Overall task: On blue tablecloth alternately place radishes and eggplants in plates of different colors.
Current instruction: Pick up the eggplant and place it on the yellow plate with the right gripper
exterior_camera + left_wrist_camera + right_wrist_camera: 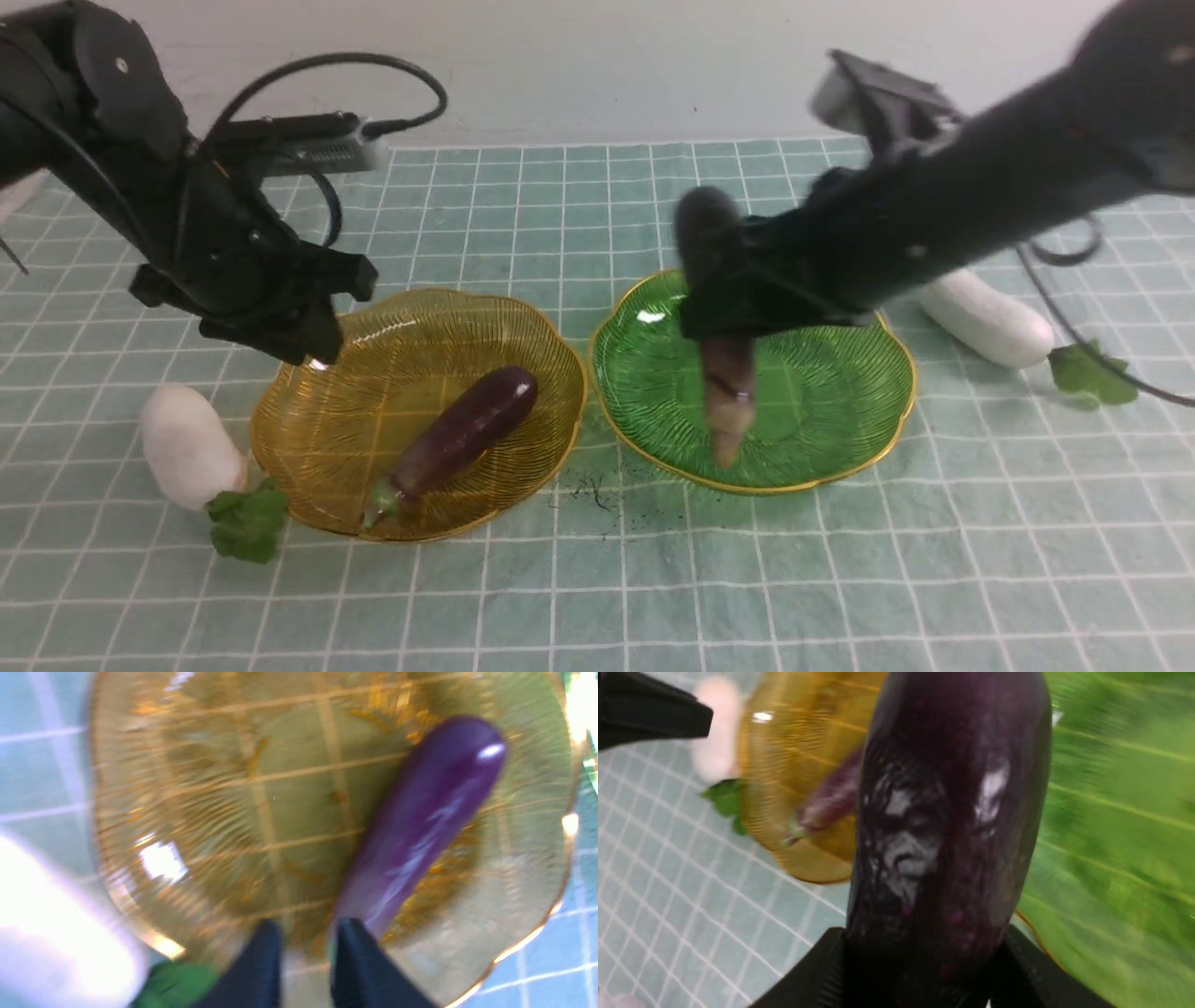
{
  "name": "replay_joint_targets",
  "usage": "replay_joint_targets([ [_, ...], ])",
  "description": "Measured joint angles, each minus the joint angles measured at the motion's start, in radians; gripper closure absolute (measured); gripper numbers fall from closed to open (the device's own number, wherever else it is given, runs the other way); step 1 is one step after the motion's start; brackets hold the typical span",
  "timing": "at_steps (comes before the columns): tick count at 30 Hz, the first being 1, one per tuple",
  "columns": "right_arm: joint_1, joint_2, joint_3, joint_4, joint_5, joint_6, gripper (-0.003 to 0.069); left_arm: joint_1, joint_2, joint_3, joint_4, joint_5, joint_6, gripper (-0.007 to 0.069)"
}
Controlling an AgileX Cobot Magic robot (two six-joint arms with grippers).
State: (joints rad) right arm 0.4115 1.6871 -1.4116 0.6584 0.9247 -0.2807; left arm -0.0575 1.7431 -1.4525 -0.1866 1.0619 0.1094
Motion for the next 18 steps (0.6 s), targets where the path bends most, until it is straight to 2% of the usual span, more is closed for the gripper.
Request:
replay_joint_targets([
  [1,0.041,0.091,-0.089,0.002,-0.004,0.009,0.0309,0.033,-0.019,0.0,0.014,0.023,-0.011,0.058],
  [2,0.057,0.131,-0.119,0.002,-0.005,0.018,0.0309,0.062,-0.036,0.007,0.018,0.031,-0.017,0.0603],
  [4,0.083,0.2,-0.198,0.004,-0.005,0.046,0.0309,0.108,-0.068,0.025,0.019,0.037,-0.022,0.062],
  [5,0.106,0.291,-0.285,0.004,-0.004,0.065,0.0309,0.188,-0.128,0.075,0.014,0.035,-0.026,0.063],
  [6,0.112,0.316,-0.312,0.004,-0.004,0.07,0.0309,0.195,-0.134,0.081,0.011,0.033,-0.025,0.0631],
  [9,0.131,0.437,-0.456,0.004,0.011,0.099,0.0309,0.312,-0.216,0.188,-0.03,0.023,-0.012,0.0632],
  [15,0.134,0.606,-0.608,-0.012,0.019,0.188,0.0305,0.39,-0.256,0.329,-0.114,-0.008,0.046,0.0632],
  [18,0.134,0.636,-0.623,-0.038,0.019,0.222,0.0249,0.391,-0.245,0.343,-0.121,-0.008,0.058,0.0632],
])
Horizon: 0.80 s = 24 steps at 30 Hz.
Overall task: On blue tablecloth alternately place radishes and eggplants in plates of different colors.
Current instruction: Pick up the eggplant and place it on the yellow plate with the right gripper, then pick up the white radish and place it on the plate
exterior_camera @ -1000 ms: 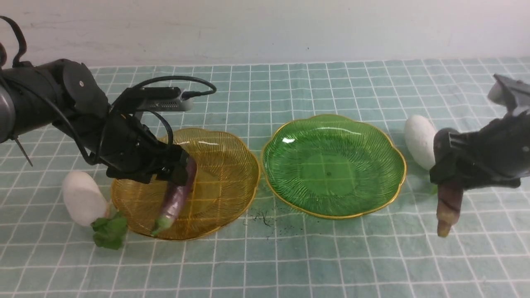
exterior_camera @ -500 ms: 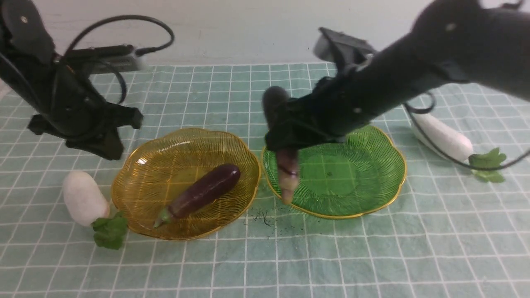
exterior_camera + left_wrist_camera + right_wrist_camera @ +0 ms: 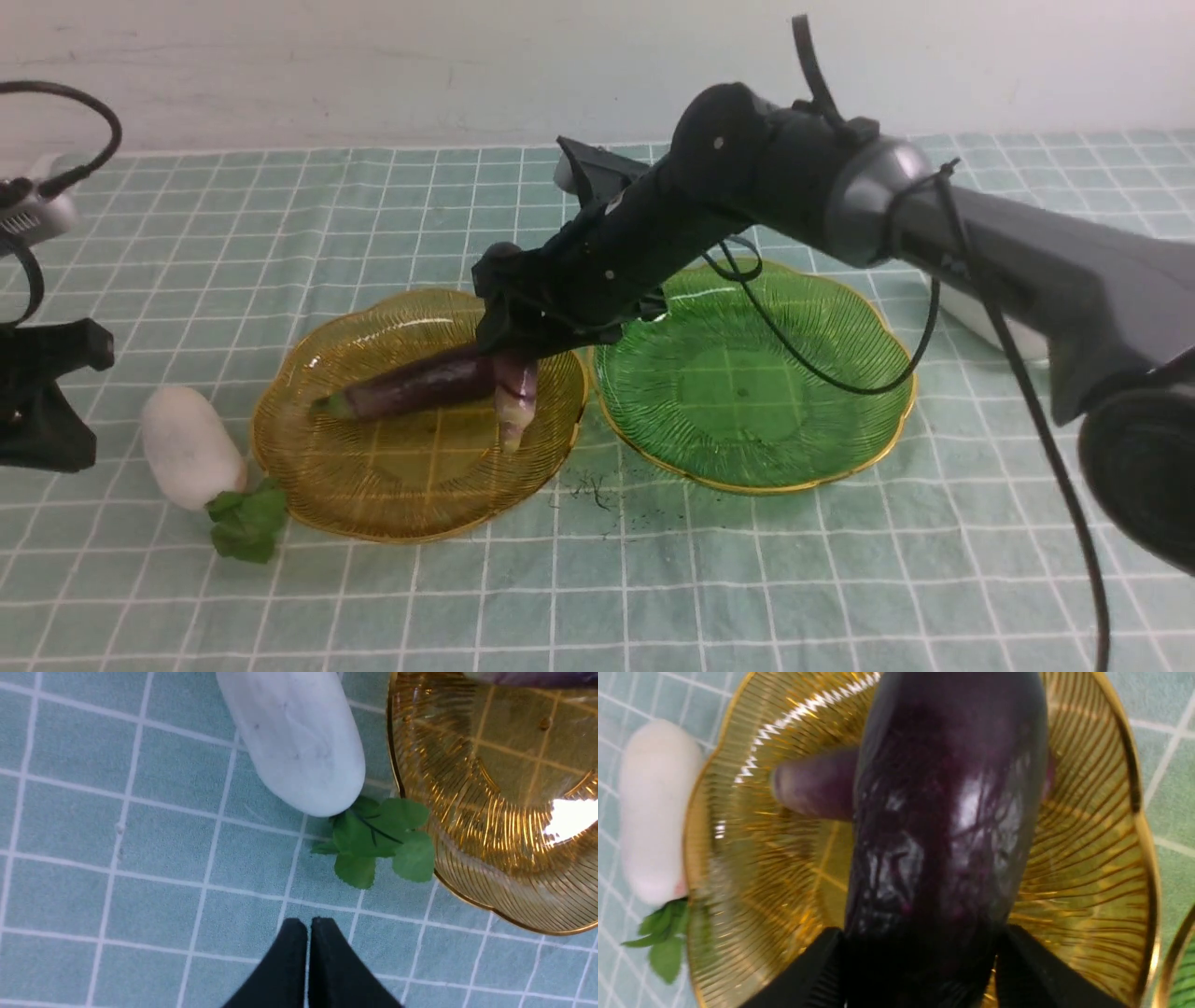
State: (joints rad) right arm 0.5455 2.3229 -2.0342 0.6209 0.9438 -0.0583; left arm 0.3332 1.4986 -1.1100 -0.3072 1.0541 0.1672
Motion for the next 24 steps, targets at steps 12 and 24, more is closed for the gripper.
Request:
replay_joint_targets([
  [12,-0.016,-0.018,-0.081,-0.063,0.232,-0.004,0.0085,0.0,0.055,0.0,-0.027,-0.052,0.002,0.0344],
  [24,-0.079,-0.234,-0.201,-0.404,0.308,0.025,0.0375,0.0,0.251,-0.021,-0.183,-0.273,0.022,-0.0046],
])
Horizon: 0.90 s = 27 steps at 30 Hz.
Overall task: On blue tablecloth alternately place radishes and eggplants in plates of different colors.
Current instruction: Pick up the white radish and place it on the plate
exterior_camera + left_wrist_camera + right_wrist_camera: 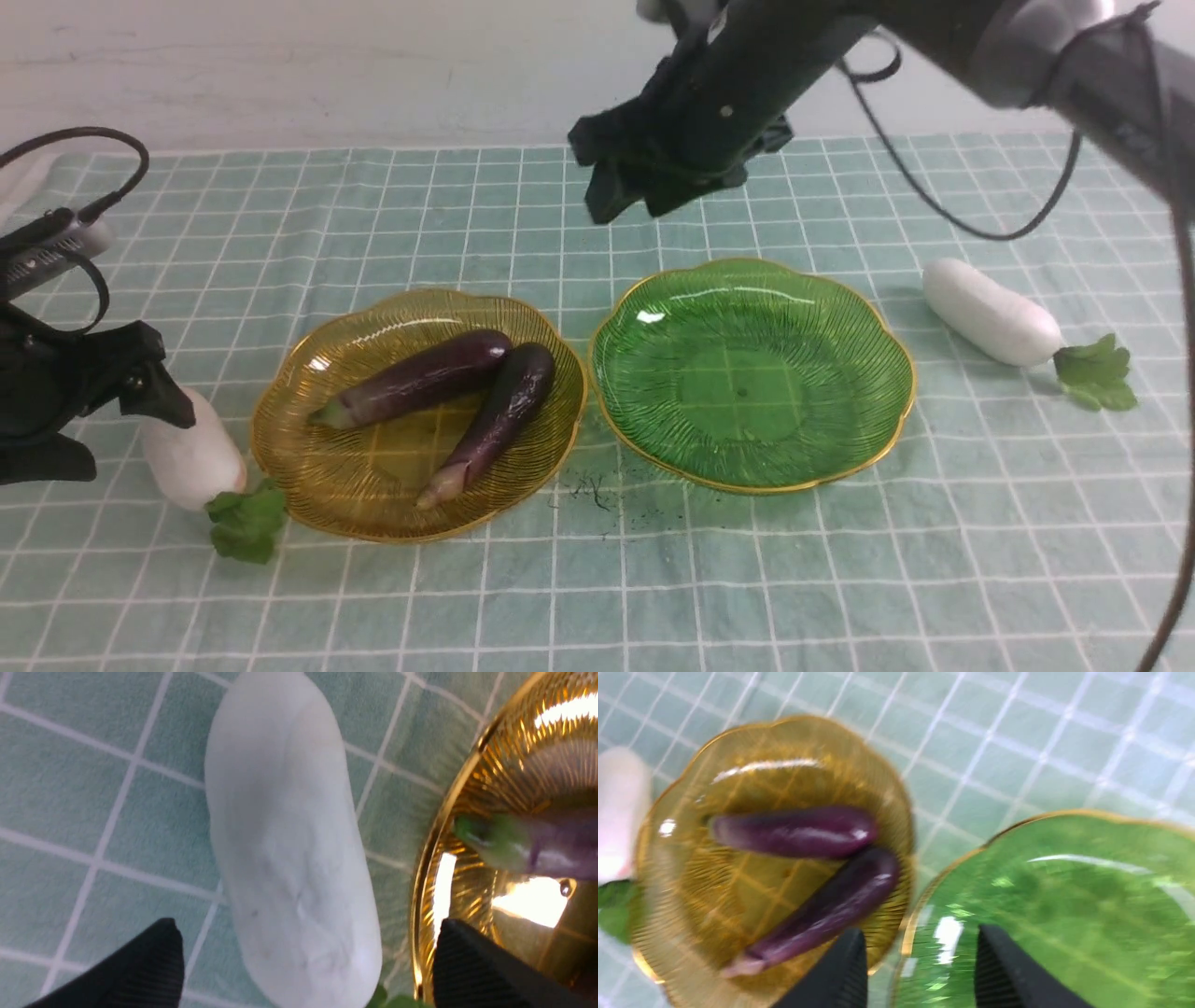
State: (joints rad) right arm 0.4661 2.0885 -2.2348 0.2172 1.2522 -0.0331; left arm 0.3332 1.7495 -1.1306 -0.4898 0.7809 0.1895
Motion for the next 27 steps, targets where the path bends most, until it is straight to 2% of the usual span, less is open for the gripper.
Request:
replay_joint_targets([
  [3,-0.001,-0.053,0.003,-0.12,0.005,0.023,0.0419,-0.002,0.059,-0.021,-0.058,-0.003,0.054,-0.0049],
  [7,-0.015,-0.125,0.044,-0.247,0.009,0.066,0.0434,-0.013,0.116,-0.033,-0.088,-0.02,0.092,-0.0034],
  [11,-0.059,-0.193,0.102,-0.306,0.011,0.079,0.0437,-0.015,0.15,-0.039,-0.096,-0.036,0.082,0.0044],
  [15,-0.143,-0.253,0.154,-0.317,0.014,0.081,0.0436,-0.015,0.151,-0.041,-0.073,-0.04,0.067,0.02],
  [22,-0.379,-0.28,0.248,-0.265,0.015,0.077,0.0436,-0.017,0.076,-0.141,0.113,0.076,0.025,0.0191],
  [25,-0.469,-0.28,0.295,-0.217,0.015,0.061,0.0436,-0.029,0.007,-0.223,0.121,0.129,0.015,0.0191],
  [27,-0.529,-0.271,0.323,-0.173,0.015,0.011,0.0433,-0.073,-0.04,-0.299,0.098,0.168,0.015,0.0191],
])
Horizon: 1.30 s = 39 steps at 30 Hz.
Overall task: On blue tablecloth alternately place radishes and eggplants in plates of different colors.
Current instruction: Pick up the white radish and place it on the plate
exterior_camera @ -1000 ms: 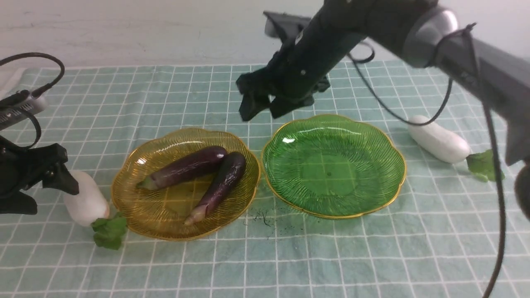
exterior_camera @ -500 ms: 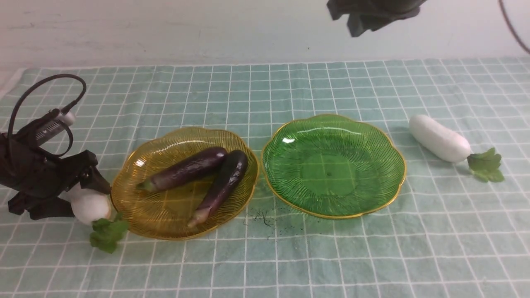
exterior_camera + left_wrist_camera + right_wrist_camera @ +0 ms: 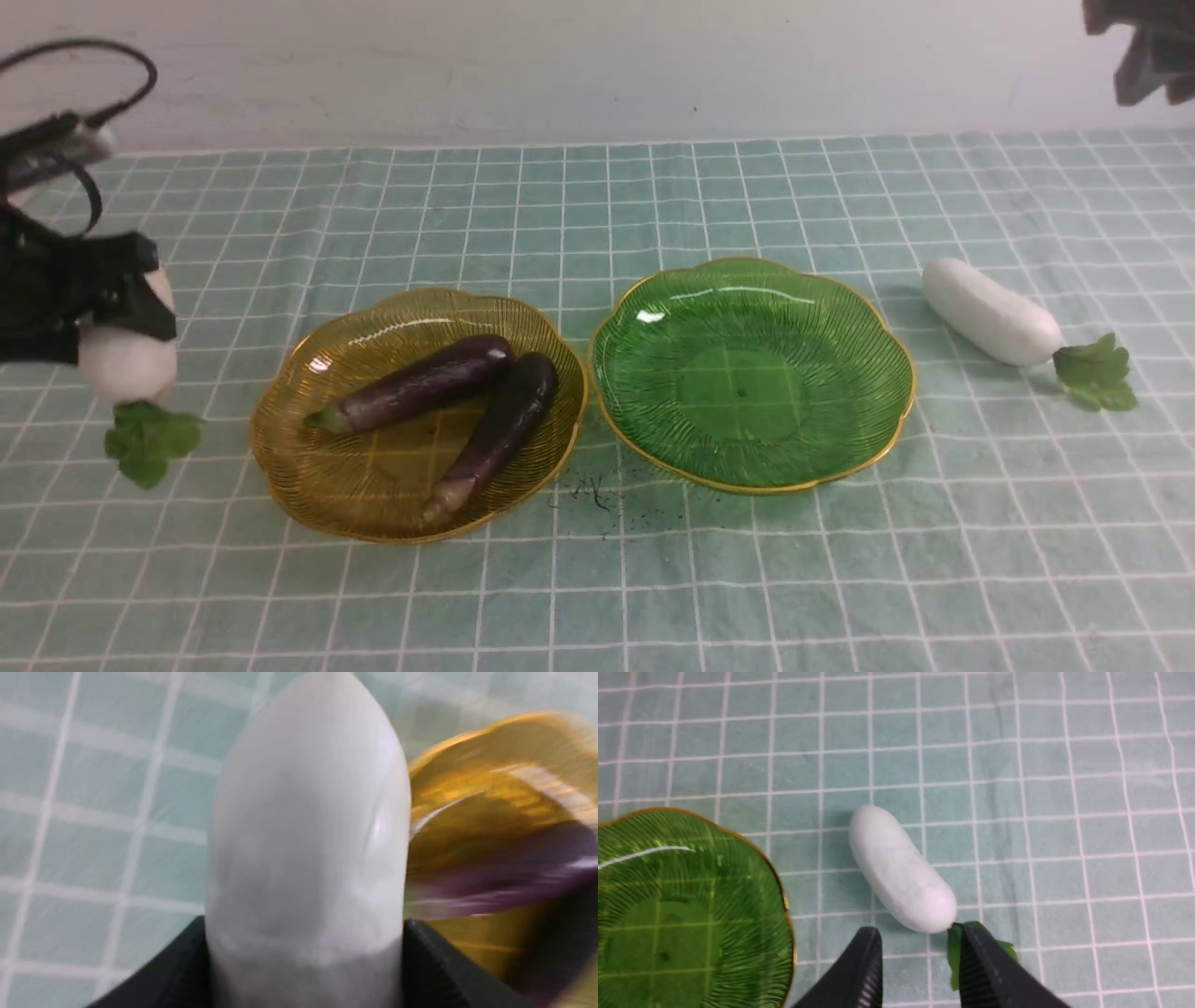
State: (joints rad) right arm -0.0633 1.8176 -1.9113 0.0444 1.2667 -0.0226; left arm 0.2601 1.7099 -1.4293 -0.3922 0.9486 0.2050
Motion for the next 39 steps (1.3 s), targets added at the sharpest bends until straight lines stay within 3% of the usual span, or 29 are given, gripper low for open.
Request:
replay_joint_targets([
  [5,-0.046,0.102,0.006,0.097,-0.004,-0.18,0.0319,-0.301,0.012,-0.177,-0.085,0.023,0.005,0.0191],
  [10,-0.03,0.265,0.006,0.133,-0.066,-0.21,0.0115,-0.596,0.2,-0.299,-0.096,-0.055,-0.001,0.0191],
  [12,-0.022,0.306,0.006,0.128,-0.078,-0.212,0.0084,-0.654,0.266,-0.323,-0.097,-0.095,-0.002,0.0191],
  [23,0.013,0.435,0.008,0.104,-0.189,-0.26,0.0065,-0.716,0.474,-0.37,-0.1,-0.221,-0.087,0.0191],
  [28,0.02,0.471,0.008,0.102,-0.192,-0.278,0.0081,-0.716,0.487,-0.372,-0.106,-0.216,-0.088,0.0139],
  [31,0.02,0.477,0.008,0.084,-0.181,-0.25,0.0192,-0.712,0.487,-0.4,-0.112,-0.177,-0.088,0.0086],
  [36,0.02,0.398,0.008,0.006,-0.105,-0.142,0.0188,-0.698,0.487,-0.463,-0.113,-0.078,-0.09,0.0076],
  [39,0.02,0.278,0.008,0.076,-0.048,-0.121,0.0188,-0.681,0.483,-0.538,-0.086,0.042,-0.113,0.0162],
])
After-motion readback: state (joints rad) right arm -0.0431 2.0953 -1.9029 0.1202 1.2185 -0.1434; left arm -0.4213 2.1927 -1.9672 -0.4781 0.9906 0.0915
